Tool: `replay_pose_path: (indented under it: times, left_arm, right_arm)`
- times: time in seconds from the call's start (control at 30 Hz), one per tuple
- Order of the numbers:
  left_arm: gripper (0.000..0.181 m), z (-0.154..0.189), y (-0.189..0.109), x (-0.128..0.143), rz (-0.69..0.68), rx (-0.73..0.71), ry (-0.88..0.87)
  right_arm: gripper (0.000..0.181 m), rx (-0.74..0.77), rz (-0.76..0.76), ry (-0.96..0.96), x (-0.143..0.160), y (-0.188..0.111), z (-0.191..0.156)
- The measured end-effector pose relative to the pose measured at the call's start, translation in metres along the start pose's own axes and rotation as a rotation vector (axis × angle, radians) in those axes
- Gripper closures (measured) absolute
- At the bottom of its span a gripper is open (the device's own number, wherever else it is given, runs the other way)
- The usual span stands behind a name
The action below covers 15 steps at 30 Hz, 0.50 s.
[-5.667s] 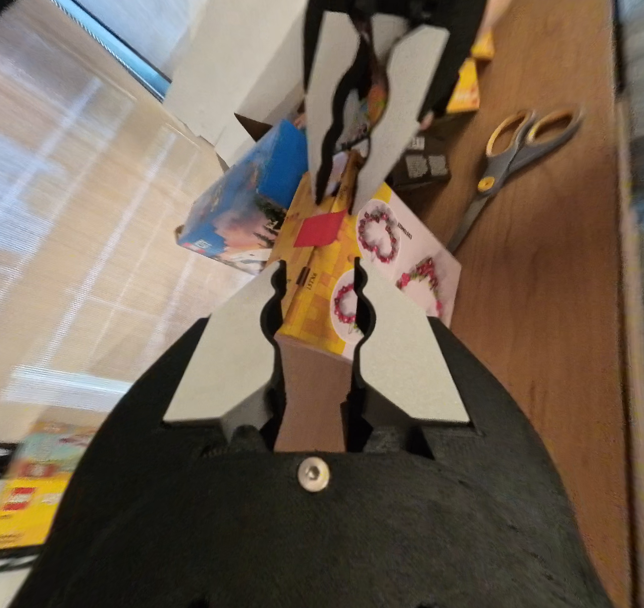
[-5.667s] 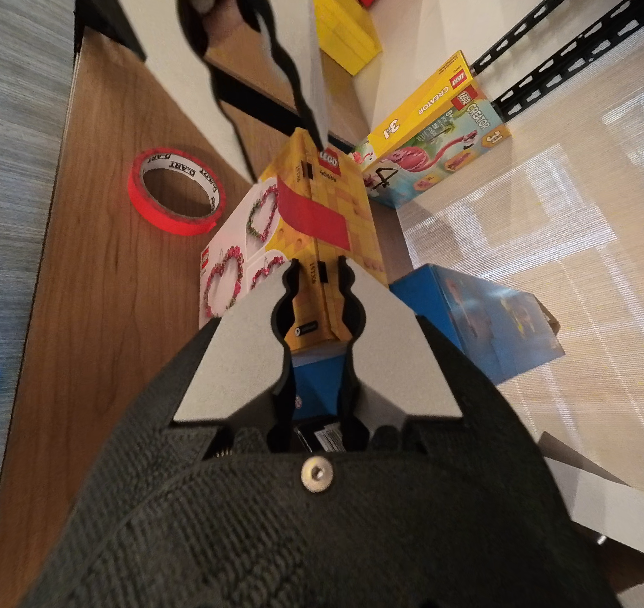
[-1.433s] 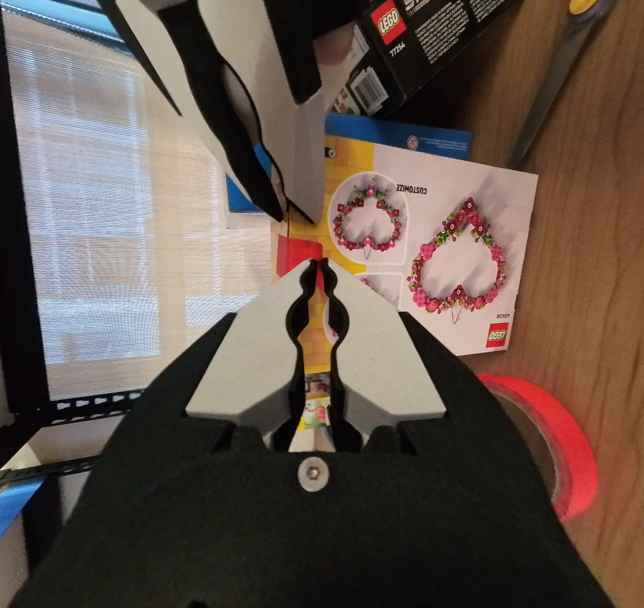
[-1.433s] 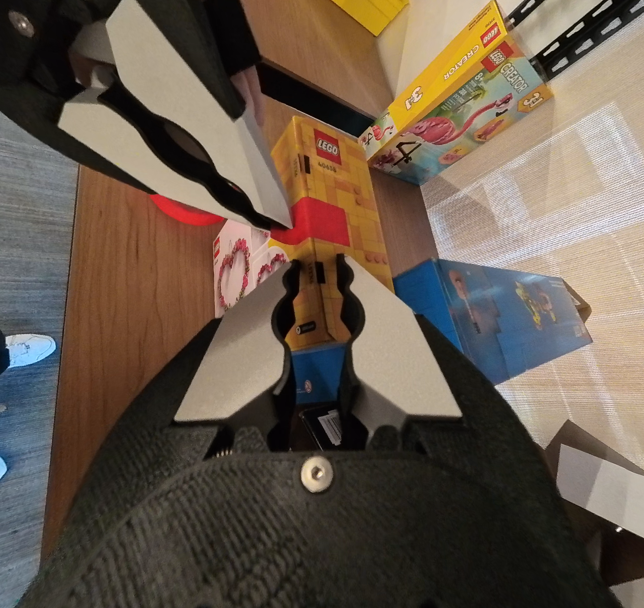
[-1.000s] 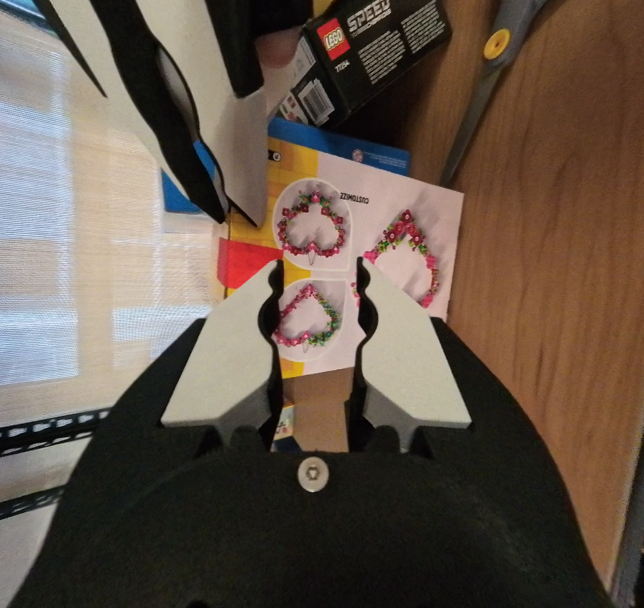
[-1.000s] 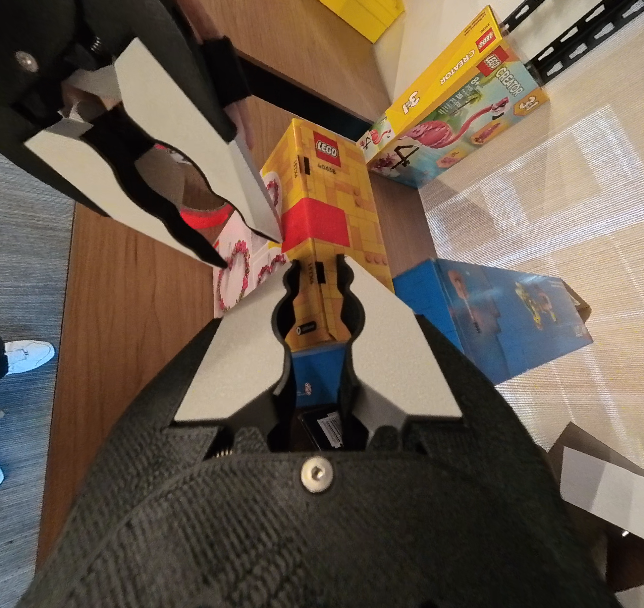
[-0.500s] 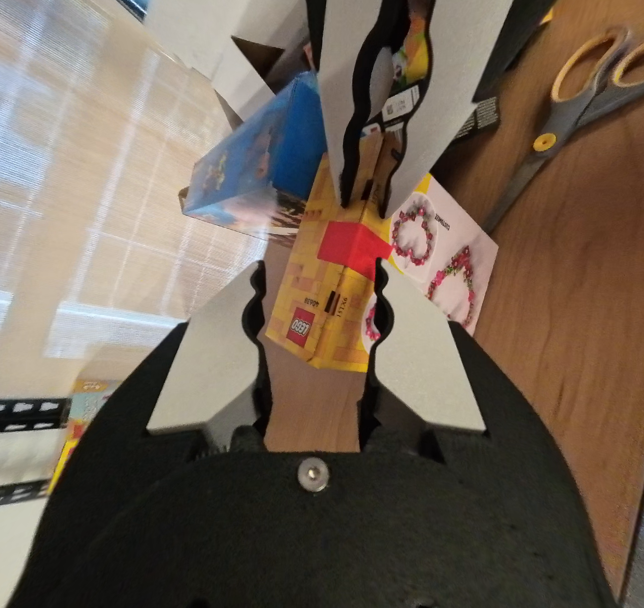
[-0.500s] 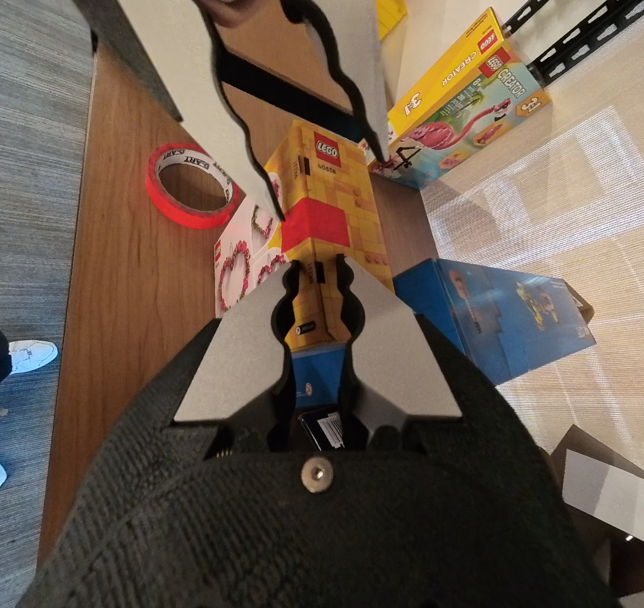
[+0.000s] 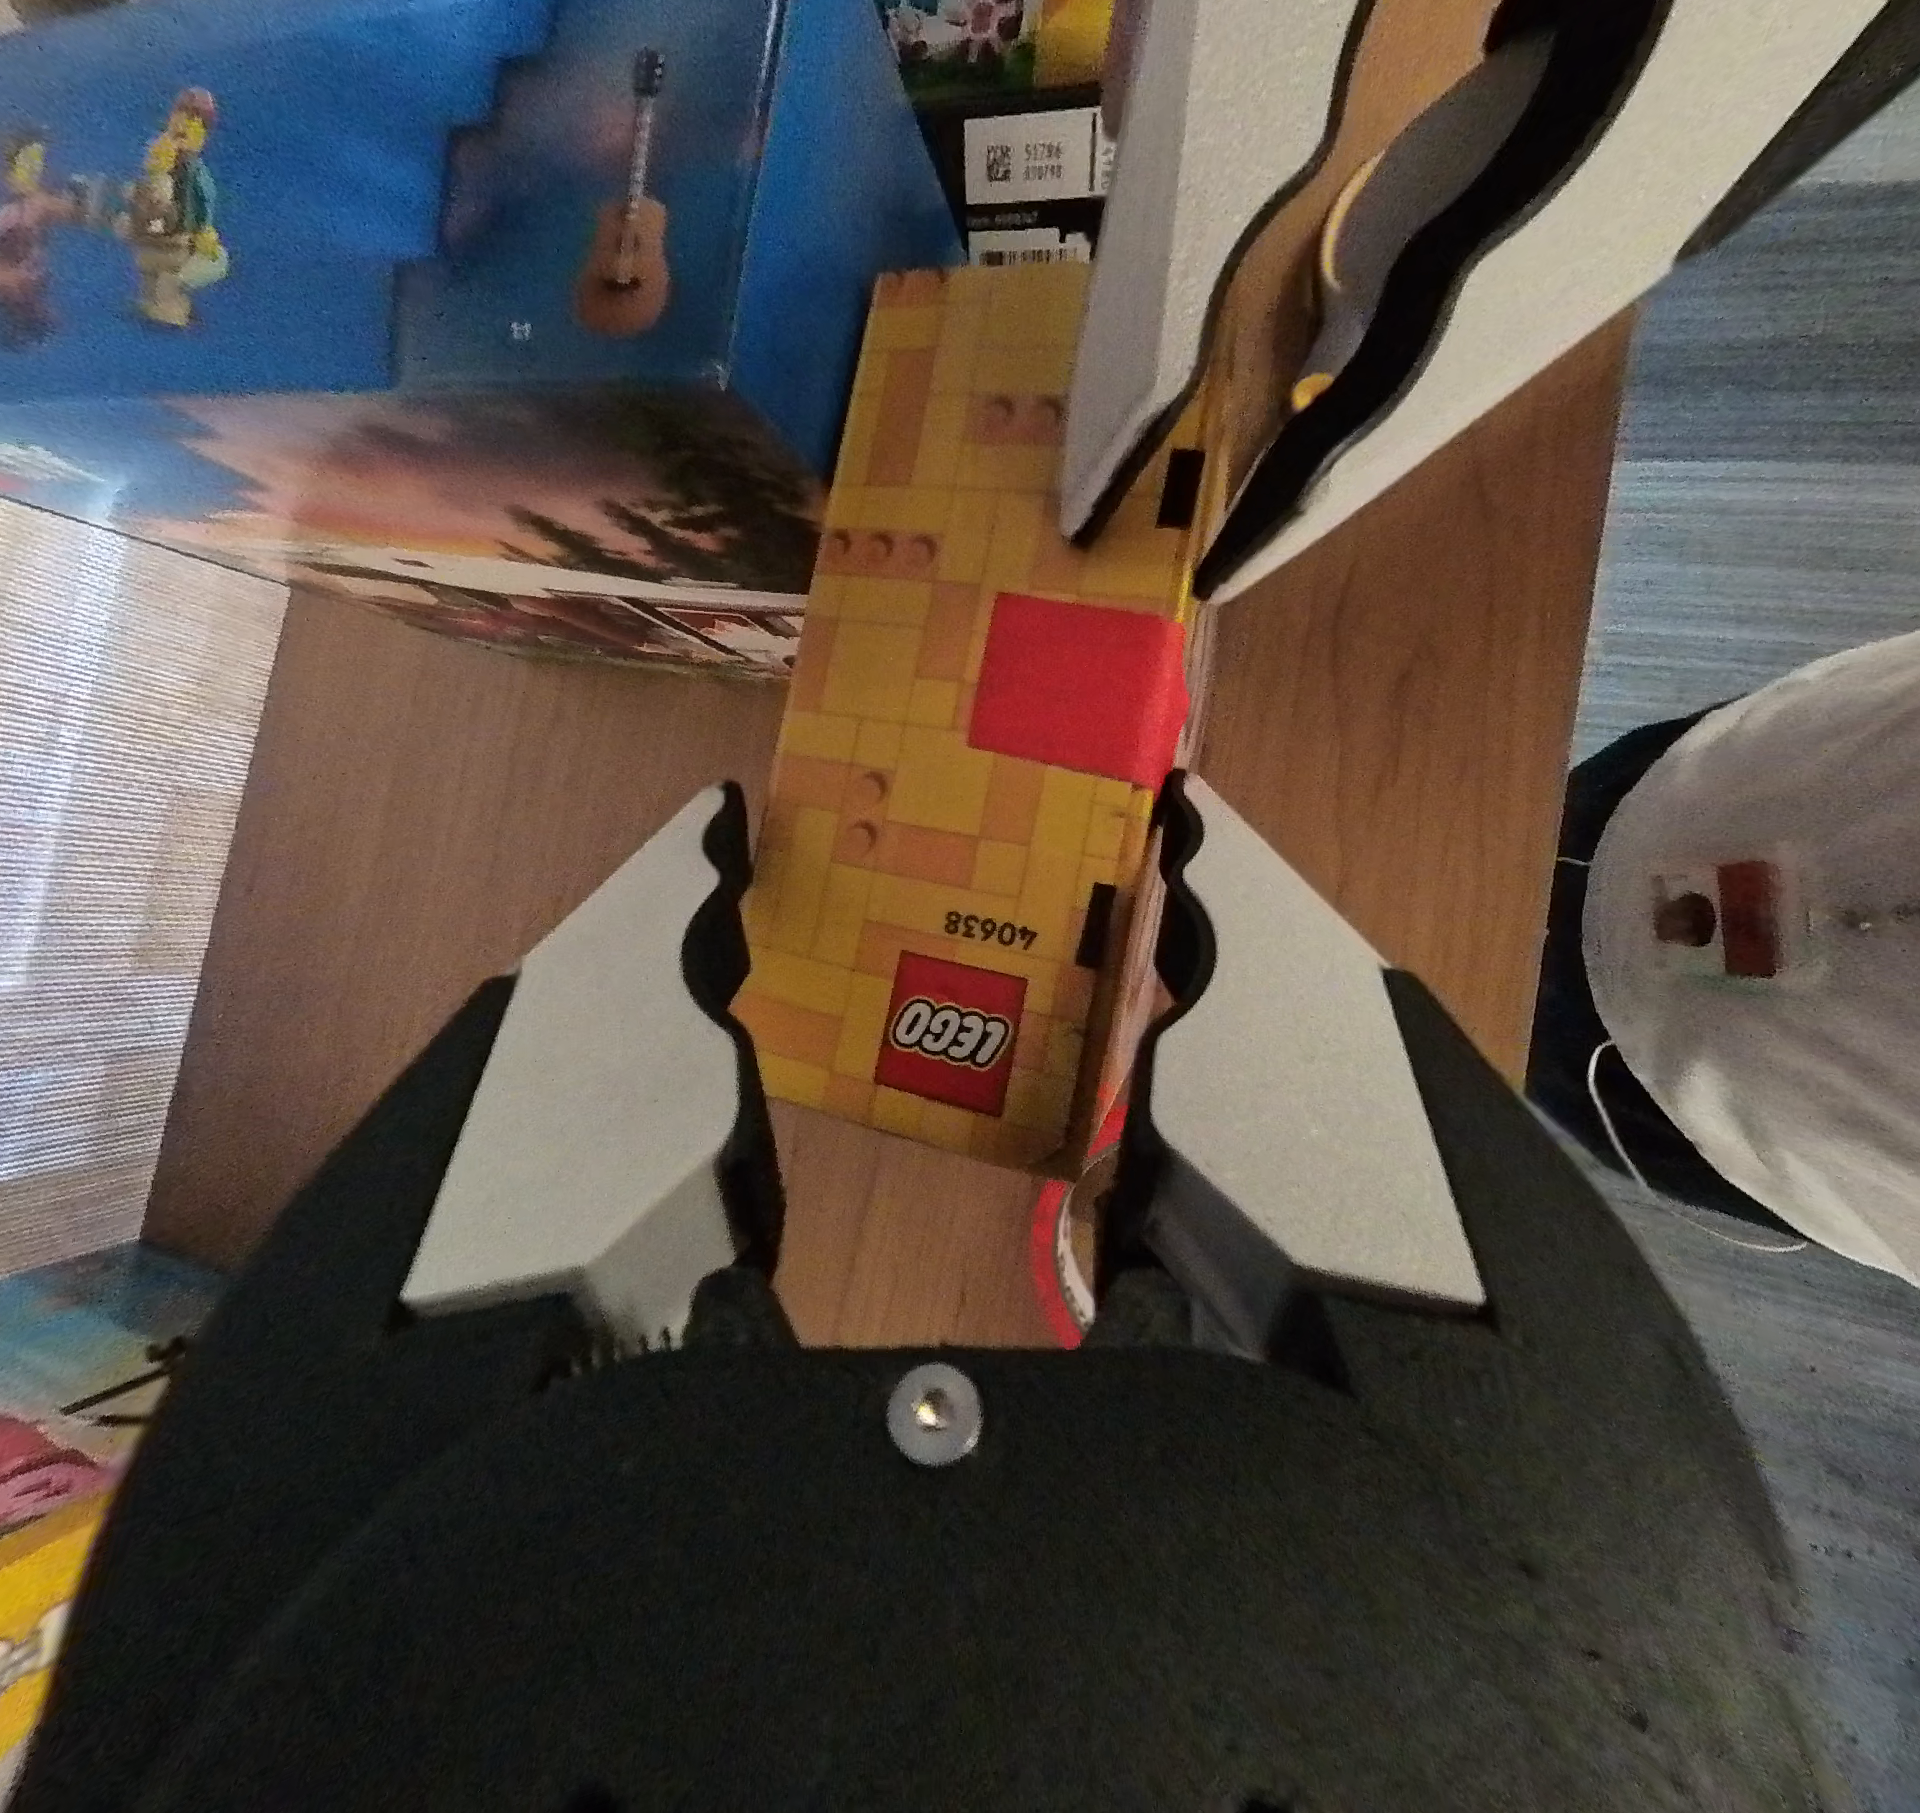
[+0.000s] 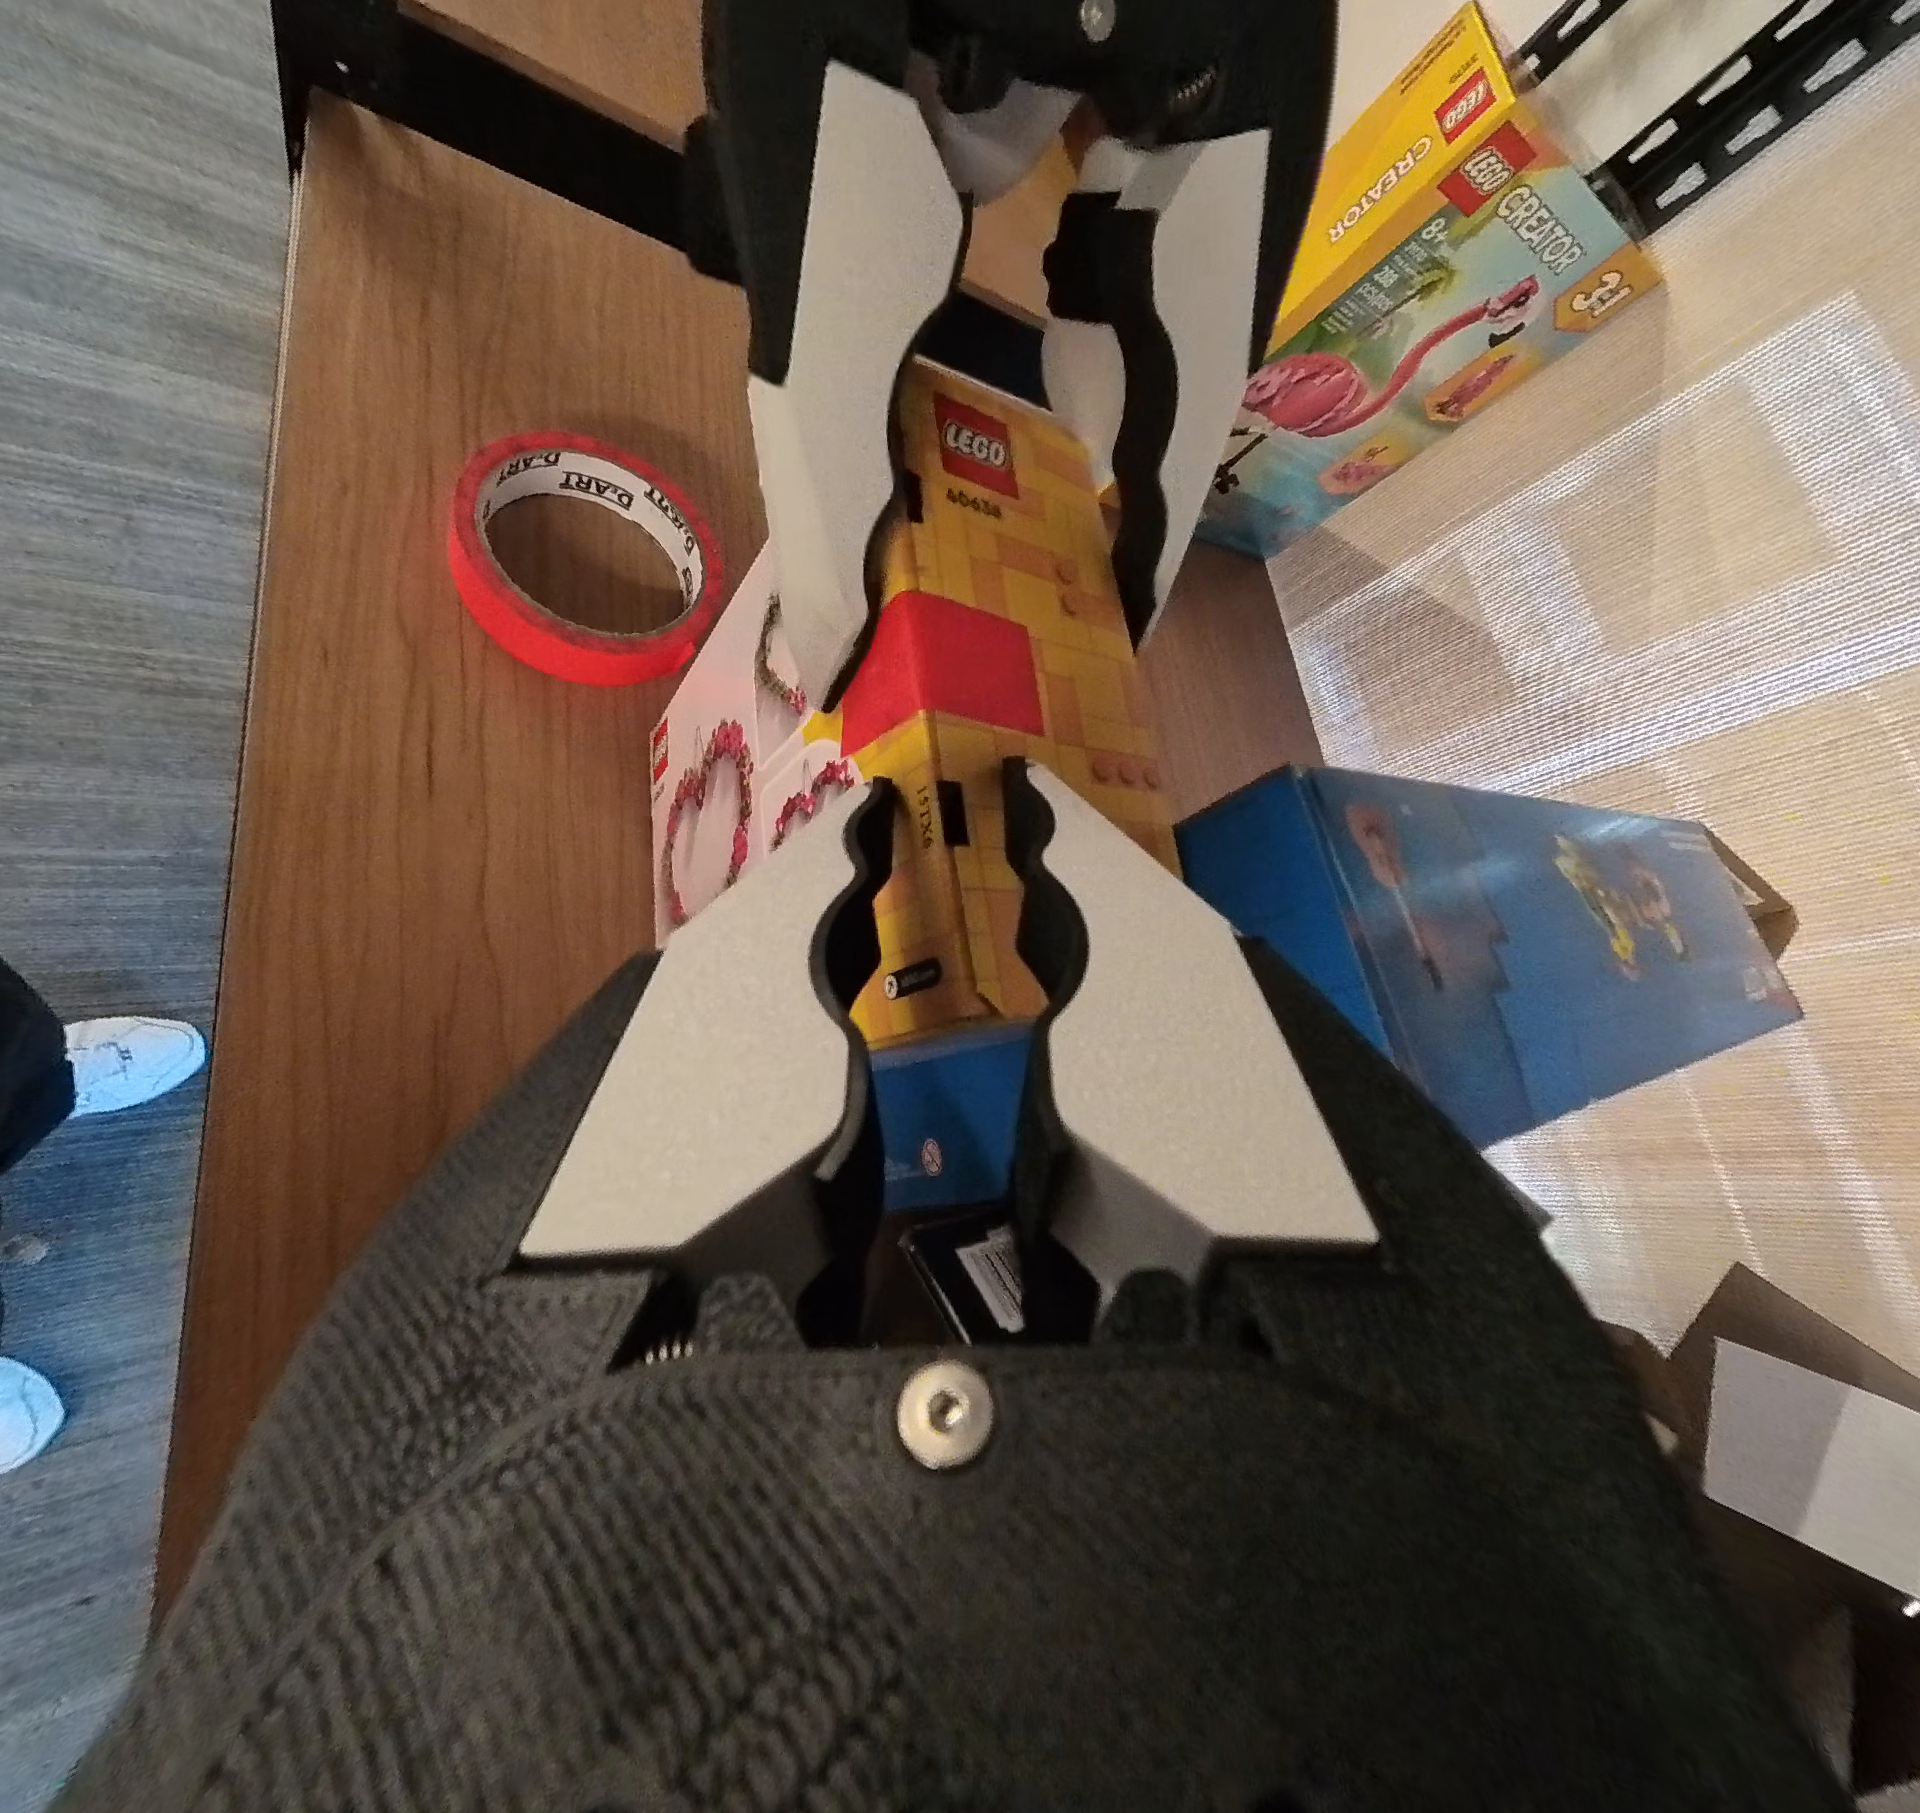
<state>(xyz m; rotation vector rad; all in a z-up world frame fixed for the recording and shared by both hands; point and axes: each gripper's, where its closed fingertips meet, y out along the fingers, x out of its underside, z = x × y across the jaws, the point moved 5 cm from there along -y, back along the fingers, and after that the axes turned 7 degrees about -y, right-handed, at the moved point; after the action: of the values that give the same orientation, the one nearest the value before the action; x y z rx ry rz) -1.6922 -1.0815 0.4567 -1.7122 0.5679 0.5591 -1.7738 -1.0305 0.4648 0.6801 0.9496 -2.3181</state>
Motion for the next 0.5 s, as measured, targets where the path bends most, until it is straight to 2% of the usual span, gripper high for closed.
replay_pose_path:
  times: [0.3, 0.37, 0.43, 0.5]
  left_arm:
    - [0.104, 0.001, -0.001, 0.001, 0.030, -0.002, 0.028]
    - [0.105, 0.001, -0.001, 0.001, 0.040, -0.005, 0.034]
    - [0.105, 0.001, -0.001, 0.001, 0.039, -0.007, 0.038]
    - [0.105, 0.002, -0.001, 0.001, 0.041, -0.007, 0.041]
  right_arm:
    - [0.157, -0.043, -0.002, 0.051, -0.003, -0.001, 0.000]
    - [0.143, -0.096, -0.014, 0.099, -0.006, -0.001, -0.001]
    - [0.113, -0.066, -0.055, 0.109, -0.009, 0.003, 0.005]
    - [0.107, -0.055, -0.069, 0.095, -0.012, 0.009, 0.008]
